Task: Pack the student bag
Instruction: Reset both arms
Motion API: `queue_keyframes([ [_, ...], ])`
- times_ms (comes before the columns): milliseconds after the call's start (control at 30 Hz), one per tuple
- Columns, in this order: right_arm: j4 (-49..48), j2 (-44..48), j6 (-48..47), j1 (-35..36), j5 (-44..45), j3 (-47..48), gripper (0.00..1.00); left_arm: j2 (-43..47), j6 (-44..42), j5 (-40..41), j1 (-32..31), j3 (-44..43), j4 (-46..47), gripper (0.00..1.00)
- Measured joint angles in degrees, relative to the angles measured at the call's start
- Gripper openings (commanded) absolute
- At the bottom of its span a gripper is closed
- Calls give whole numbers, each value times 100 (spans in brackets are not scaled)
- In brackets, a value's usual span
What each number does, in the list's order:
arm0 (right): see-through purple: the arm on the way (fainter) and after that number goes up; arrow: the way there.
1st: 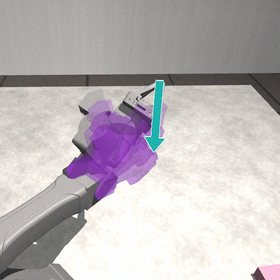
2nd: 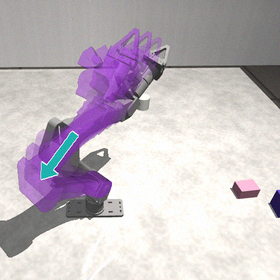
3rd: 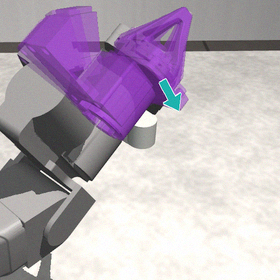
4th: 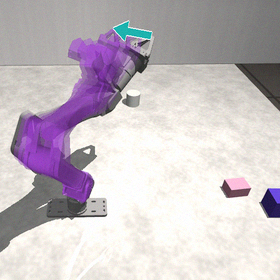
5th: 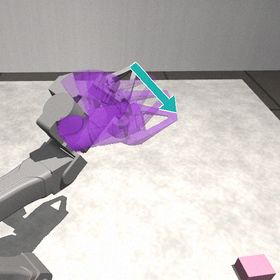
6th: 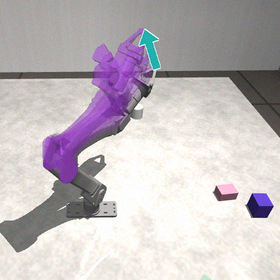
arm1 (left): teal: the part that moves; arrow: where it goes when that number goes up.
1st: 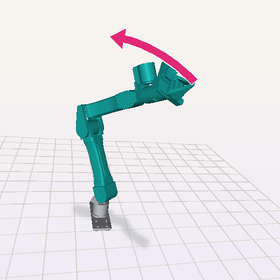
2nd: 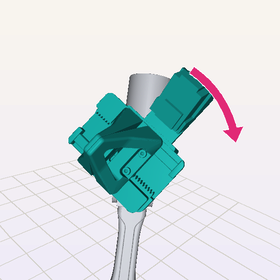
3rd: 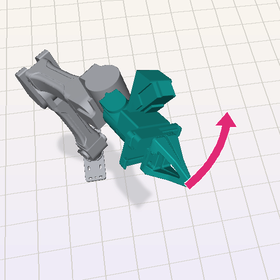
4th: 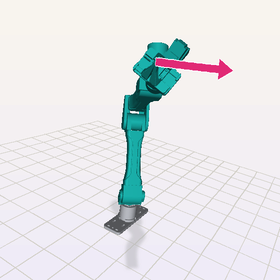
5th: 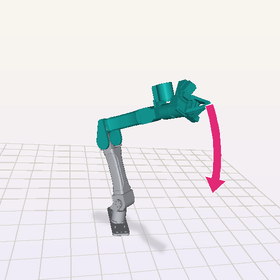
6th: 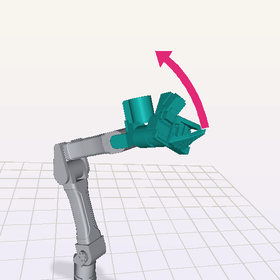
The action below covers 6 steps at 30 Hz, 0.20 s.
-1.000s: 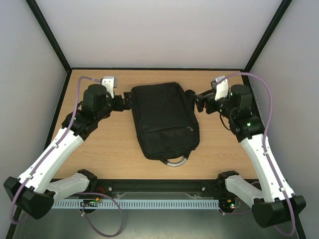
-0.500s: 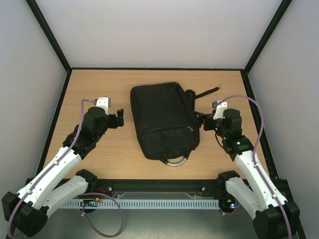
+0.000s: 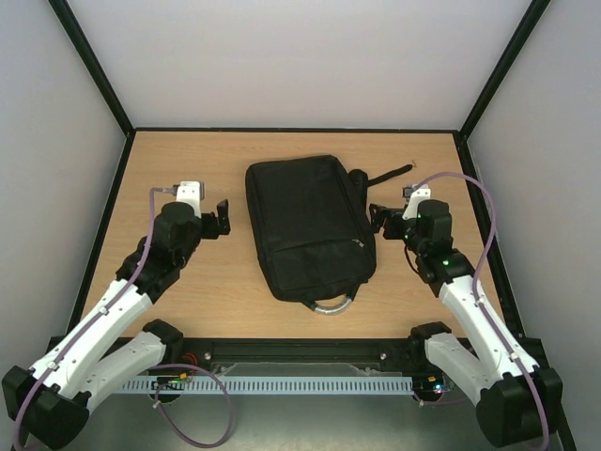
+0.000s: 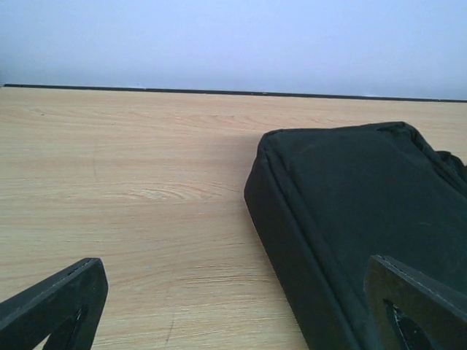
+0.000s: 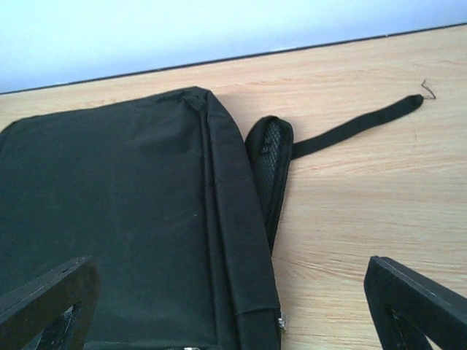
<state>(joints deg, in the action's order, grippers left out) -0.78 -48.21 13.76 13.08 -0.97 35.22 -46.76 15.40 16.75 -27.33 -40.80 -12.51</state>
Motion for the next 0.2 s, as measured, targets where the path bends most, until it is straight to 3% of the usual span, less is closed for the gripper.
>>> queue_keyframes([
  [200, 7, -273, 20, 0, 195, 20, 99, -144, 28, 149, 0, 17, 2, 99],
])
